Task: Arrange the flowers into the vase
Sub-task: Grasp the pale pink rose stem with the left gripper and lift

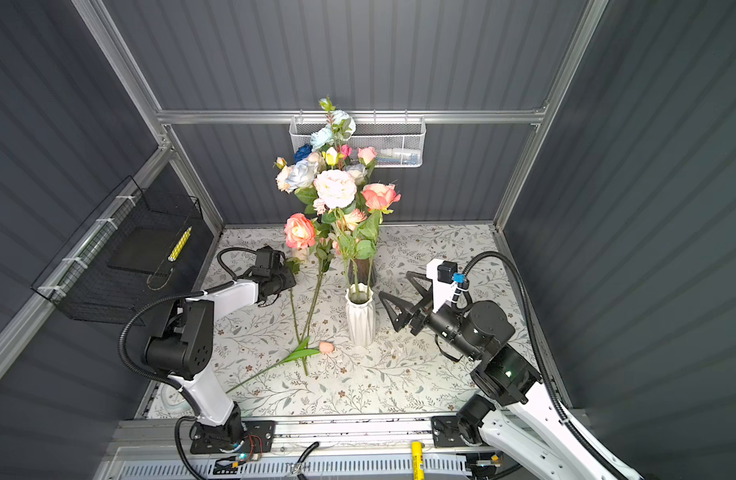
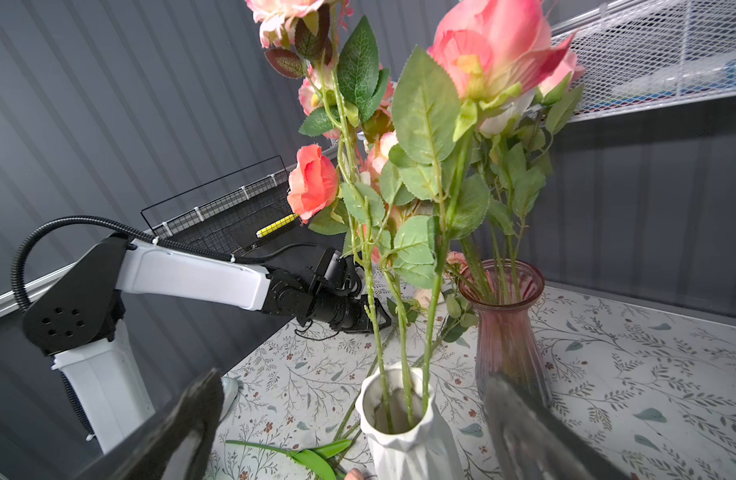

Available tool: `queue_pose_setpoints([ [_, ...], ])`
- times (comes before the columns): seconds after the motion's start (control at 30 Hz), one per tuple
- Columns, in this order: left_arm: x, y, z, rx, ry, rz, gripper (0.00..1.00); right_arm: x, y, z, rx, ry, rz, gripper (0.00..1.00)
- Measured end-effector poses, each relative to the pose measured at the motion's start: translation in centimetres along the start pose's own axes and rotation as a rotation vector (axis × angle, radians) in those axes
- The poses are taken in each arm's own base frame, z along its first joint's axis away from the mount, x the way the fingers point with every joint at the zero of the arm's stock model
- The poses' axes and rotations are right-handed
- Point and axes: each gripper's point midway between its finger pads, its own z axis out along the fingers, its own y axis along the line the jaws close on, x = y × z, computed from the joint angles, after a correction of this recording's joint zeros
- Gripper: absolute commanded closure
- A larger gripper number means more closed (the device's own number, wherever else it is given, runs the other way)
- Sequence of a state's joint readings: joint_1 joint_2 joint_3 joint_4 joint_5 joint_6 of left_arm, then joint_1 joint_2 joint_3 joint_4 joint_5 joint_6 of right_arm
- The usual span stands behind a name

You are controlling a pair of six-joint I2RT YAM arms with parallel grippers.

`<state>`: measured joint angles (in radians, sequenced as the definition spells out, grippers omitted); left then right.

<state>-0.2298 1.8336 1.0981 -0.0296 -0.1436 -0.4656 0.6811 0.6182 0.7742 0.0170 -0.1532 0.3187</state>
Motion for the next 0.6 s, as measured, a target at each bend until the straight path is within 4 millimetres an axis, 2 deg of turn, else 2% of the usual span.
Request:
queue_pose_setpoints([
  [0.1,-0.2,0.0,1.5,-0.02,0.009,0.028,0.6,0.0,0.0,-0.3,0.004,0.0,0.001,0.01],
  [0.27,0.4,0.1,3.6,-0.045,0.049,0.069,0.73,-0.2,-0.1,-0.8,0.013,-0.005,0.0,0.01],
  [0.37,0.7,0.2,4.1,-0.06,0.063,0.08,0.77,-0.5,-0.1,-1.1,0.02,-0.02,0.001,0.01],
  [0.53,0.8,0.3,4.1,-0.07,0.065,0.082,0.91,-0.7,-0.2,-1.3,0.027,-0.028,0.001,0.01],
  [0.6,0.8,0.3,4.1,-0.07,0.065,0.08,0.93,-0.7,-0.2,-1.4,0.03,-0.03,0.0,0.01],
])
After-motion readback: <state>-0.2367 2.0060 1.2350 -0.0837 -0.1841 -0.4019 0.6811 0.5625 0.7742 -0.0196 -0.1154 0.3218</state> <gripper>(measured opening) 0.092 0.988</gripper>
